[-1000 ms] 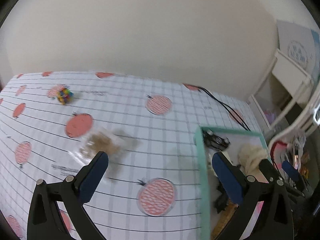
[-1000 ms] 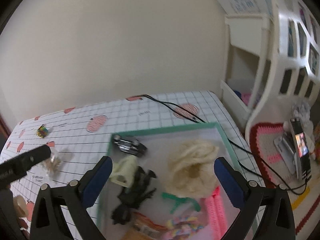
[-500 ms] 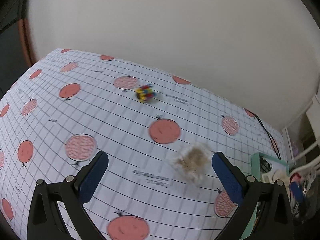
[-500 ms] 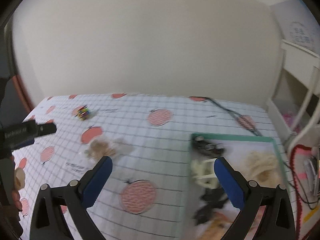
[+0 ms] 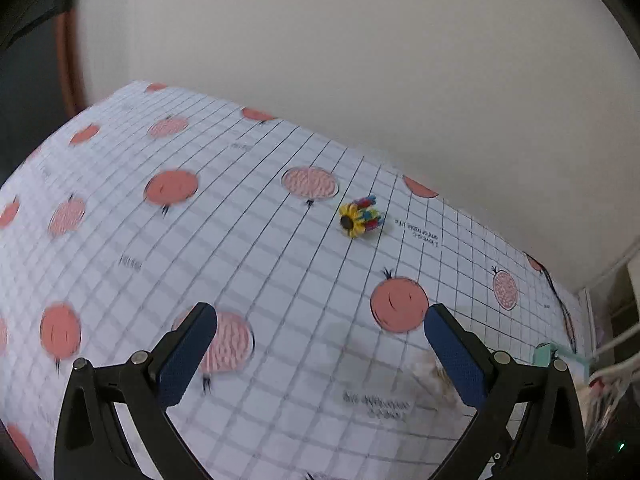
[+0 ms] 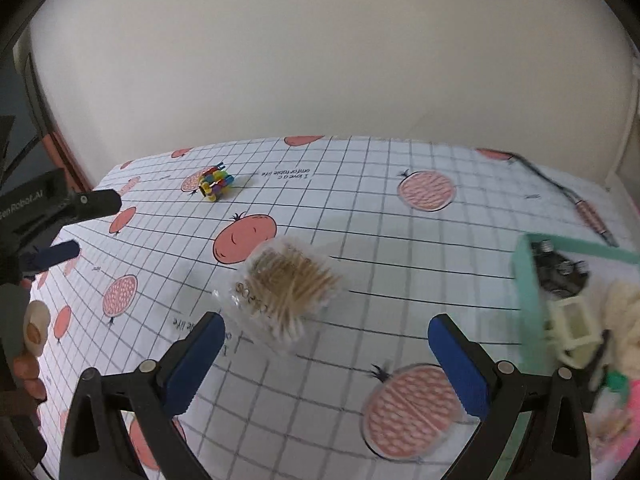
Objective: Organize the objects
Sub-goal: 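Move both open tools to the cotton-swab bag and block toy, then grasp the block toy with the left tool while the right tool grasps the swab bag, then lift both held items and carry them over the teal tray, then lower both items into the tray and open both tools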
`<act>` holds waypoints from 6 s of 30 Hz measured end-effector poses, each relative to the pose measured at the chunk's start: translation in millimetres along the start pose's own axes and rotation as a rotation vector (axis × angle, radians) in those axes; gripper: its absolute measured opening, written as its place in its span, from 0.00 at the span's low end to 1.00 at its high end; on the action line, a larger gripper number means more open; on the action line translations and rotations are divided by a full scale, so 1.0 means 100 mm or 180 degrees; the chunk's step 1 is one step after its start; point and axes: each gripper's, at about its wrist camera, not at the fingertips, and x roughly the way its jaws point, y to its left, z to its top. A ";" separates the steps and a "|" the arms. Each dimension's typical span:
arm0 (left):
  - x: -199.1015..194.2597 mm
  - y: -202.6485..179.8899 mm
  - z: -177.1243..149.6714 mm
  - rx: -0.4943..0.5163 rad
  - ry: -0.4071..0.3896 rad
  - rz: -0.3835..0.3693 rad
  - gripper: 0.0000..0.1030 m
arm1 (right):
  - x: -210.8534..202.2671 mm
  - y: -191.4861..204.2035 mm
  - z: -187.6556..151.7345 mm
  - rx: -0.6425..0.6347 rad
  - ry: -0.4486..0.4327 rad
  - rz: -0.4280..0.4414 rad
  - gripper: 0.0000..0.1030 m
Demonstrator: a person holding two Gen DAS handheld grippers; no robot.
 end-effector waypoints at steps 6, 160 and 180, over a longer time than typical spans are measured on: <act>0.37 0.03 0.26 0.0250 0.0065 -0.0060 1.00 | 0.22 0.07 0.09 0.0030 0.0049 0.0032 1.00; -0.05 -3.26 -2.02 0.1766 0.0748 -0.0994 0.42 | -1.39 -2.71 -0.56 0.1502 -0.0263 -0.0399 0.46; -0.01 -3.27 -2.05 0.1870 0.0736 -0.0860 0.45 | -1.25 -2.60 -0.61 0.1226 -0.0084 -0.0478 0.46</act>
